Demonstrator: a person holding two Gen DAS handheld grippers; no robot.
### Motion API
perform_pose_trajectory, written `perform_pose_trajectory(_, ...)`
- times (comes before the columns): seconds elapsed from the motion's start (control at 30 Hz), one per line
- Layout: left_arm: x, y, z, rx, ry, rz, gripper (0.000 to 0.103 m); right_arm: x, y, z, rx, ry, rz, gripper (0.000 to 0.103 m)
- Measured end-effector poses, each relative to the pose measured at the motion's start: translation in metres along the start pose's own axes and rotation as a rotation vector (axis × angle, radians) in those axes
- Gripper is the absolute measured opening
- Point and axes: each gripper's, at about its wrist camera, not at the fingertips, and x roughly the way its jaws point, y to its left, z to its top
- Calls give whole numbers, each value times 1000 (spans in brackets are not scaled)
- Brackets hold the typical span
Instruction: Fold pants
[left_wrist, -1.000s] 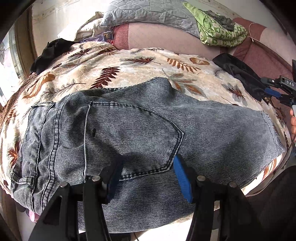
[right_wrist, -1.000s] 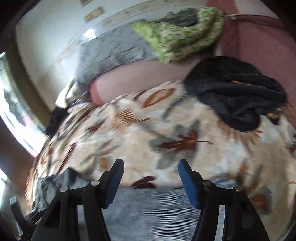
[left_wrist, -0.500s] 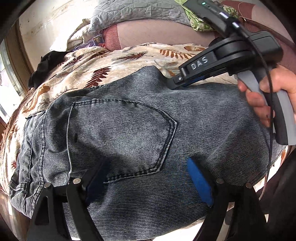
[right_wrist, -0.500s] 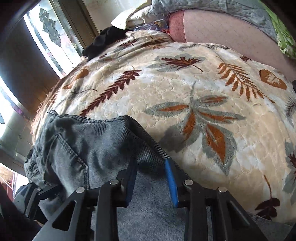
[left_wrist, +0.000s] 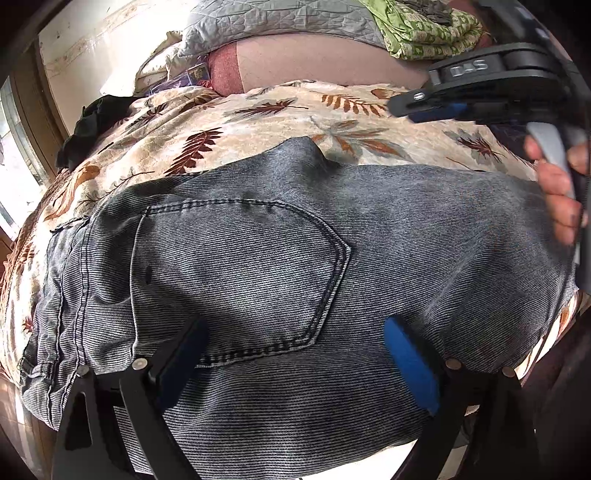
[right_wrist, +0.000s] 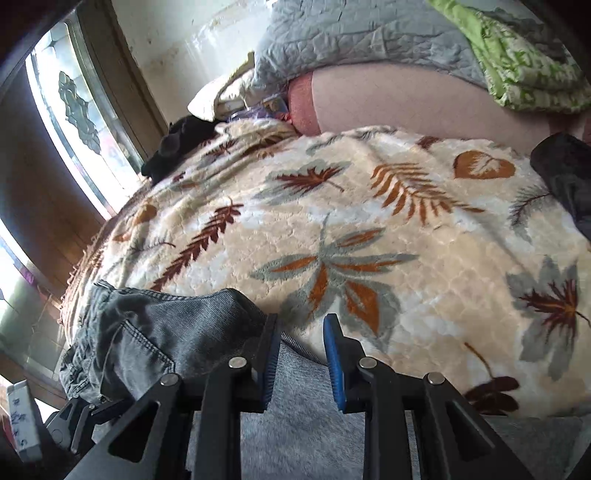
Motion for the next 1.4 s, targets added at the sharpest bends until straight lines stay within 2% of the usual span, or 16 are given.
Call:
perform_pose_trajectory(0.1, -17, 1, 6, -4, -57, 58, 96, -50, -9, -17, 43, -91, 12, 27)
perform_pose_trajectory(0.23, -46, 3, 17, -35, -118, 83, 96, -101, -21, -48, 90, -135, -16, 27)
perform_pose_trajectory(0.43, -95, -8, 34, -51, -195, 92, 96, -167, -30, -86, 109, -181, -63, 27)
perform_pose_trajectory(0.63, -141, -32, 49, -30, -272, 84, 96, -225, -31, -108, 128, -257, -81, 27)
perform_pose_trajectory(1.03, -206, -85, 81, 38, -413, 19, 96, -299, -31, -119, 113, -362, -136, 27)
perform_pose_trajectory(1.4, -220, -105, 100, 61, -456, 12, 96, -319, -39, -120, 117, -393, -168, 27)
